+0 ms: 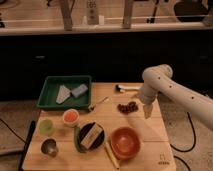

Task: Place grapes in red bowl

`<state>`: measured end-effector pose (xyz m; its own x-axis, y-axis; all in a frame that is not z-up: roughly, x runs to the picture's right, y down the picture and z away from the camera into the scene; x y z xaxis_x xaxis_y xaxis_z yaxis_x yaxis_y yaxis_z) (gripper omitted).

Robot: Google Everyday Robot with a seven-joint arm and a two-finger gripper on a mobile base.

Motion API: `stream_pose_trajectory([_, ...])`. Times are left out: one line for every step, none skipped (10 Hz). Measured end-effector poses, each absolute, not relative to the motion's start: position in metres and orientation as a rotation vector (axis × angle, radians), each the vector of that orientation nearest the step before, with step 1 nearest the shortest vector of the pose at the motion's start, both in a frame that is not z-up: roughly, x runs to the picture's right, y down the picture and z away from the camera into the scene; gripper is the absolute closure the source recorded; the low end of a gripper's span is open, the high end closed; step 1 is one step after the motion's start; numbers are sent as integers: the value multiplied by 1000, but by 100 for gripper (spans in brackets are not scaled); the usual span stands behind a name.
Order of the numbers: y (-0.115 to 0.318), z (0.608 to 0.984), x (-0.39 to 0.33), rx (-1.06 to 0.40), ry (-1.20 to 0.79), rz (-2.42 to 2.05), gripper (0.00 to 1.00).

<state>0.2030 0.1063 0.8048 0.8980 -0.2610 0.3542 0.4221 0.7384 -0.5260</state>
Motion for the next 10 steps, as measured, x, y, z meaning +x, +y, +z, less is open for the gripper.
stream_pose_trajectory([103, 808, 201, -636, -255, -385, 20])
stream_pose_trajectory([100, 814, 196, -629, -242, -388, 20])
stream_pose_trajectory([98, 820, 191, -623, -230, -388, 20])
stream_pose_trajectory([97, 827, 187, -620, -217, -387, 20])
stream_pose_trajectory([96, 837, 183, -618, -204, -386, 20])
stream_pose_trajectory([99, 850, 178, -622, -190, -385, 20])
stream_pose_trajectory([102, 858, 177, -626, -181, -382, 20])
stream_pose_trajectory([105, 865, 175, -630, -174, -378, 20])
stream_pose_trajectory([108, 872, 176, -635, -163, -372, 20])
stream_pose_trajectory([111, 876, 176, -638, -156, -364, 20])
